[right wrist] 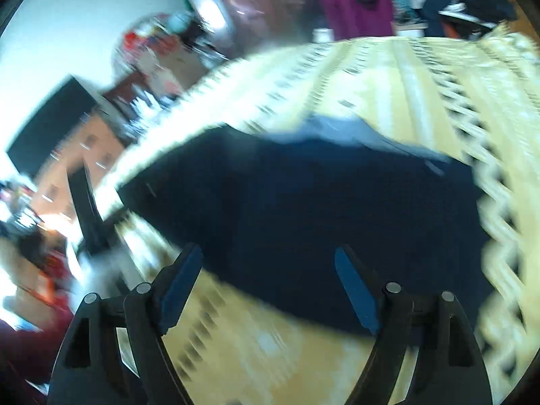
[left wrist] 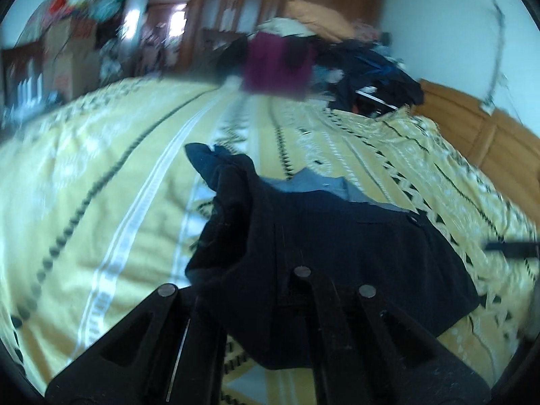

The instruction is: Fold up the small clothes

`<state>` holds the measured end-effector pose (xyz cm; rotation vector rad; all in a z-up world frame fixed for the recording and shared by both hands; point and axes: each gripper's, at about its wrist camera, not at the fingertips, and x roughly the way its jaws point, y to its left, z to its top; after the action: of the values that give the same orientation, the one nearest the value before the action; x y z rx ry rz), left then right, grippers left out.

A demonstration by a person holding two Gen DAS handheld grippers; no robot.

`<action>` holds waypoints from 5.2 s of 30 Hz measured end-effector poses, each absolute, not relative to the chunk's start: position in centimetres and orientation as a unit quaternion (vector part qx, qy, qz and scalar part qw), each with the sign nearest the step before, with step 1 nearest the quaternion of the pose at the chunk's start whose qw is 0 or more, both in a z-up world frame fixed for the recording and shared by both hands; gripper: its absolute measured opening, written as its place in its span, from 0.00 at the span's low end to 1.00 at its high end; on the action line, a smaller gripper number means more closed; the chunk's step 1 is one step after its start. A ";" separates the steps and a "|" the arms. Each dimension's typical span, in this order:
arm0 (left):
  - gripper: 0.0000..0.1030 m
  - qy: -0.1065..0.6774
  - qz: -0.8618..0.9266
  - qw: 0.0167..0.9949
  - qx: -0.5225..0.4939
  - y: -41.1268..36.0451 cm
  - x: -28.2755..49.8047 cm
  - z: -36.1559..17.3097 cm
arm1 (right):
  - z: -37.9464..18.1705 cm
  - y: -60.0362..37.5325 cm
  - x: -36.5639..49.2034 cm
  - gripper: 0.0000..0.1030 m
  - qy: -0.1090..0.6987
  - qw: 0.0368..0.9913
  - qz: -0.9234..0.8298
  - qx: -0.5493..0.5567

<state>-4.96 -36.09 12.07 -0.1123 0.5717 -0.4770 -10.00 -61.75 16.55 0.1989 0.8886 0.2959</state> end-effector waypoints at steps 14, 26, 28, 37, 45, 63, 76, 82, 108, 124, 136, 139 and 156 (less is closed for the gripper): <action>0.07 0.244 -0.373 0.882 0.155 -46.5 -9.2 10.6 | 9.3 -65.6 5.3 0.88 0.474 0.768 0.234 0.361; 0.10 0.248 -0.408 0.862 0.172 -51.1 -10.1 12.2 | 7.4 -71.9 2.2 0.13 0.427 0.802 0.198 0.369; 0.10 0.231 -0.420 0.859 0.181 -52.8 -11.7 12.8 | 9.0 -72.8 1.2 0.11 0.405 0.814 0.205 0.362; 0.22 0.210 -0.509 0.813 0.188 -60.1 -15.0 12.8 | 12.9 -82.7 -6.4 0.11 0.329 0.850 0.170 0.375; 0.23 0.341 -0.512 0.757 0.219 -64.2 -14.7 5.2 | 1.8 -90.3 -8.0 0.06 0.374 0.794 0.087 0.472; 0.50 0.339 -0.520 0.755 0.213 -62.6 -16.8 9.9 | 4.5 -91.2 -10.6 0.42 0.401 0.782 0.081 0.470; 0.62 0.348 -0.400 0.834 0.150 -49.1 -14.8 12.1 | 6.3 -83.3 -17.2 0.56 0.438 0.806 0.082 0.390; 0.63 0.358 -0.383 0.837 0.158 -47.6 -15.2 10.5 | 6.2 -83.2 -17.3 0.06 0.435 0.817 0.058 0.375; 0.53 0.322 -0.330 0.826 0.326 -47.6 -14.6 6.8 | 3.7 -84.6 -17.9 0.00 0.446 0.825 0.034 0.345; 0.37 0.341 -0.401 0.798 0.292 -51.4 -13.0 5.9 | 4.8 -83.4 -19.0 0.00 0.454 0.840 0.008 0.296; 0.73 0.354 -0.402 0.797 0.280 -52.8 -11.7 6.4 | 8.7 -81.9 -20.4 0.24 0.435 0.870 -0.049 0.229; 0.84 0.377 -0.404 0.802 0.229 -52.0 -10.1 6.1 | 10.8 -80.9 -21.3 0.30 0.416 0.885 -0.074 0.195; 0.72 0.351 -0.403 0.834 0.138 -49.0 -10.4 11.1 | 10.4 -78.7 -8.9 0.28 0.455 0.889 -0.037 0.036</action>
<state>-10.41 -49.02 11.08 0.2929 0.7431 -0.8530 -8.92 -78.75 10.39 0.0757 0.9445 -0.0761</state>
